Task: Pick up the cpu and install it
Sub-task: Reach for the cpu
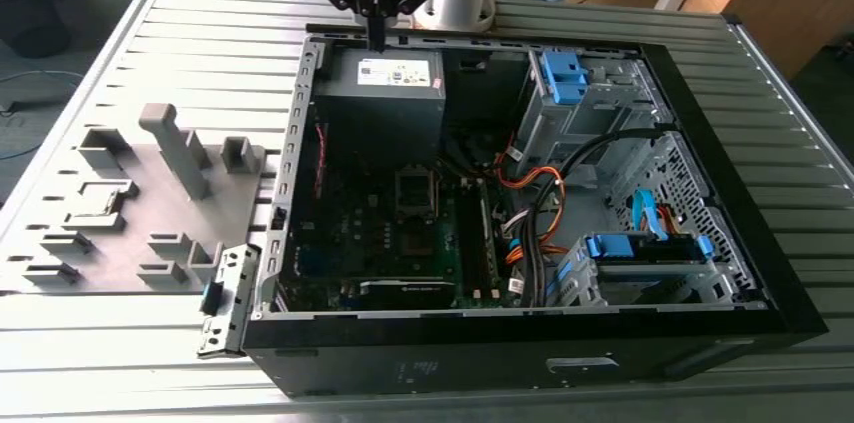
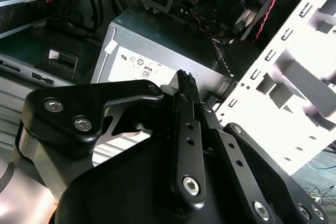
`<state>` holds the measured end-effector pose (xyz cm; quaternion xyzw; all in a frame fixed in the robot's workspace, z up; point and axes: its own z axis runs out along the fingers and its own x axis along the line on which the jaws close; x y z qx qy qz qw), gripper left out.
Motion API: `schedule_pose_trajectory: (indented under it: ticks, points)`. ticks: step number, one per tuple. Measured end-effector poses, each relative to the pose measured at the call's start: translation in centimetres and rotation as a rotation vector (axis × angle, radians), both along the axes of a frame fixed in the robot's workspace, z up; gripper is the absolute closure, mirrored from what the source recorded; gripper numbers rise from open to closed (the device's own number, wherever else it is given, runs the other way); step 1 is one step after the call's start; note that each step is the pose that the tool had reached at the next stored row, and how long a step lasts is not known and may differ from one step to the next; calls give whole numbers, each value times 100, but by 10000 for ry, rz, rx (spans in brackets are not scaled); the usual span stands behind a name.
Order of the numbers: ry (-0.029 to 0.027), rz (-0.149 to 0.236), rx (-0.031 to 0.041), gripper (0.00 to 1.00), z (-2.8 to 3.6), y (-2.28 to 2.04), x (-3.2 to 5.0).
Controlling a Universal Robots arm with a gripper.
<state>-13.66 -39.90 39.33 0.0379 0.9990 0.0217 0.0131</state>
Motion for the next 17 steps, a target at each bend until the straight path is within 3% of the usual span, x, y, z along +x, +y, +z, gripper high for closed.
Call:
schedule_pose_trajectory:
  ticks: [12, 17]
  points:
    - [0, 0, 0, 89, 0, 0, -120]
    - [1, 0, -1, 89, 0, 0, -130]
